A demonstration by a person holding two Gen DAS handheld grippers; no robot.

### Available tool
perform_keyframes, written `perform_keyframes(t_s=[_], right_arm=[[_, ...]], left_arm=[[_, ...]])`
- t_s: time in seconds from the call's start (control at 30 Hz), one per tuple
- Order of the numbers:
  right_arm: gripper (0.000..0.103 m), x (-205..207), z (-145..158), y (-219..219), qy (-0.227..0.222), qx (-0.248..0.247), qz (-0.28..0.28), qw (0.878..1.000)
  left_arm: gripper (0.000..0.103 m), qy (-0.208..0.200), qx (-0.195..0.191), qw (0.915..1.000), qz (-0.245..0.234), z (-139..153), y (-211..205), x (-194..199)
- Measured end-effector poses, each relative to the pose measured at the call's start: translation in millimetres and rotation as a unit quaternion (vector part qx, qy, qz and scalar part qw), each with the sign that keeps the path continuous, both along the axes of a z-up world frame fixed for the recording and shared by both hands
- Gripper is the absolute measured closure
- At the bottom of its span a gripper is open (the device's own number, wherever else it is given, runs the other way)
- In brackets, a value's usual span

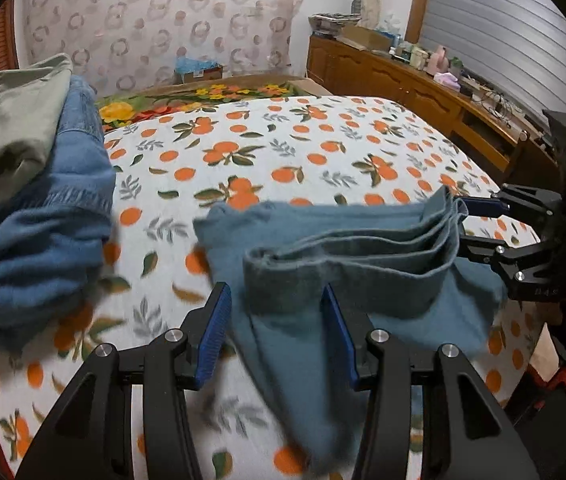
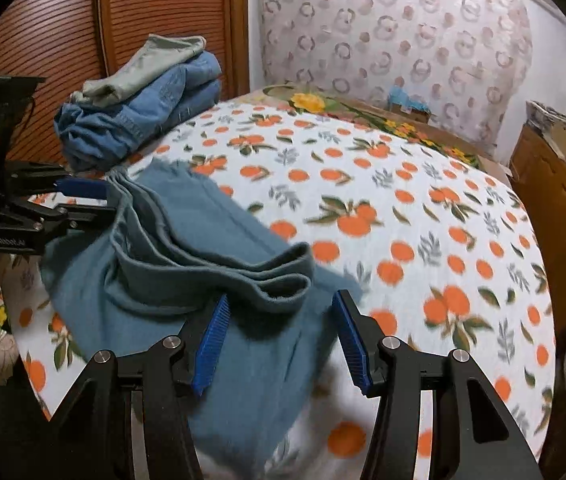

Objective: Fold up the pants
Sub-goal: 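Close both tools on the shorts' folded edge and lift it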

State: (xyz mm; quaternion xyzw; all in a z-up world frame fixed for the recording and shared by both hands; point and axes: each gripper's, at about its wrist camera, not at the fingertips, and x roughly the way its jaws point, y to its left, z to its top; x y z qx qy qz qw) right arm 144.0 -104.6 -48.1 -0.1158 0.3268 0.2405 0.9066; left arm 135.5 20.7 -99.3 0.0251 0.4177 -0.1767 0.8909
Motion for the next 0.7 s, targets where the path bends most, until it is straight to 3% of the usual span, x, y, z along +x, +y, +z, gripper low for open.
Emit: perform_keyframes(t_s=[0.27,0.33,0.37,0.4,0.43,0.57,0.7], right_arm=[[0.051,29.1,-4.7,-11.2,0.027,0.053,0.002,0.998],[0.072,32.1,-6.9,-14.3,0.039,0.07,0.006,0.997],[0.074,32.6,-7.5,-15.3,0.042,0.076,0.01,0.996],[0.082,31.7,-7.3,-15.7,0.04,0.077,0.012,0.996],[0.092,31.1,-6.4,-15.8,0.037,0.077,0.016,0.996],[0.093,23.2,-3.0,-14.9,0.018,0.072,0.039,0.996],[0.095,13.9,2.2,-17.2,-0.007,0.073,0.035,0.997]], left_arm=[[0.054,-0.002,-0.022,0.9997,0.011,-4.3,6.3,15.1],[0.059,-0.005,-0.028,0.9995,0.011,-5.2,7.4,14.8],[0.063,-0.006,-0.029,0.9995,0.01,-5.0,7.4,14.3],[0.073,-0.009,-0.03,0.9995,0.009,-4.5,7.2,13.3],[0.076,-0.01,-0.028,0.9996,0.003,-3.8,5.8,11.8],[0.086,-0.032,-0.022,0.9992,-0.008,5.7,2.0,5.8],[0.088,-0.07,-0.035,0.9968,-0.014,24.4,1.3,-3.9]])
